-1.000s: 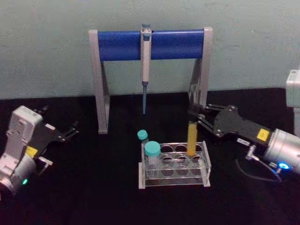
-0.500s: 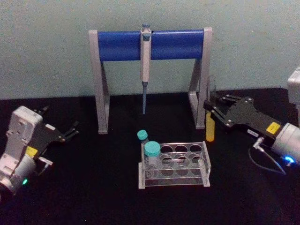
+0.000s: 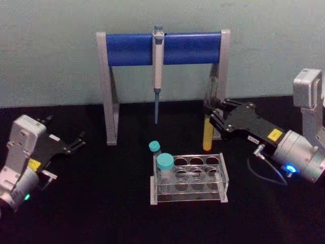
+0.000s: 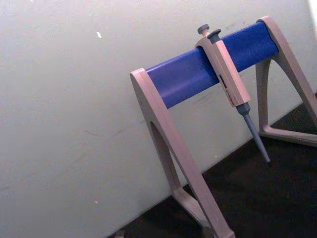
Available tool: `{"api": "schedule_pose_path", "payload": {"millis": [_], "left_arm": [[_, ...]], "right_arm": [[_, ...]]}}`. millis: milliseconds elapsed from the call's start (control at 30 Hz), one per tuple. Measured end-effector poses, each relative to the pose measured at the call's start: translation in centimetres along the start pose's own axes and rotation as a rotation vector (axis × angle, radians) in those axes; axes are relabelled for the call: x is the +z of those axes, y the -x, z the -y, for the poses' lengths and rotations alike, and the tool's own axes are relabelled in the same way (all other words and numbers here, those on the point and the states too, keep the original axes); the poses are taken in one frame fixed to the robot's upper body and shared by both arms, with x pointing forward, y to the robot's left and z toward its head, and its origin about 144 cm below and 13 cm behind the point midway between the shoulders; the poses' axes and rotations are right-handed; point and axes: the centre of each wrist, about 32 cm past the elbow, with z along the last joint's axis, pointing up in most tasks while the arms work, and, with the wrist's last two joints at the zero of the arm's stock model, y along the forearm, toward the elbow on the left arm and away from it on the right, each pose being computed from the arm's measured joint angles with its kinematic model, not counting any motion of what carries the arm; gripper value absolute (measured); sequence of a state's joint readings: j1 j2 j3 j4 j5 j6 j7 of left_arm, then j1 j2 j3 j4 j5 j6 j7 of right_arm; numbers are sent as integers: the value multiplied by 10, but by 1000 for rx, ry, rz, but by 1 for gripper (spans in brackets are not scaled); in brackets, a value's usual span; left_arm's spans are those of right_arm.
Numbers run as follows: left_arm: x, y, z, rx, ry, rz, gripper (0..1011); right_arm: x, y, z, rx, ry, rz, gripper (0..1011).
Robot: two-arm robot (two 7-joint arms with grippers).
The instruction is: Pick up the test tube from the test tube rack, shake it, then place it back into the test tube rack.
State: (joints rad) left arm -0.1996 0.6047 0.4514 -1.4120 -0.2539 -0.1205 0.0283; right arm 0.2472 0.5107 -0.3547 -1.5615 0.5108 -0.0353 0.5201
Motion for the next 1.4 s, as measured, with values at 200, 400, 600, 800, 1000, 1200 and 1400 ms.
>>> {"api": "schedule_pose_path", "payload": {"millis": [200,400,600,800,1000,1200,1400], "left_arm": [[0,0,0,0,0,0,1001],[0,0,0,0,0,0,1001],[0,0,0,0,0,0,1001],[0,0,0,0,0,0,1001],[0,0,0,0,0,0,1001],[0,0,0,0,0,0,1001],[0,0,0,0,0,0,1001]], "right_arm": [[1,1,1,60,-28,-36,229],[4,0,10,117,-32,-57,228],[7,-3,20,109,-23,-39,228],[5,-4,22,72,-14,2,228],[0,-4,15,63,-16,9,229],[-6,-2,8,64,-25,7,229],[-12,-2,4,70,-43,0,229]]}}
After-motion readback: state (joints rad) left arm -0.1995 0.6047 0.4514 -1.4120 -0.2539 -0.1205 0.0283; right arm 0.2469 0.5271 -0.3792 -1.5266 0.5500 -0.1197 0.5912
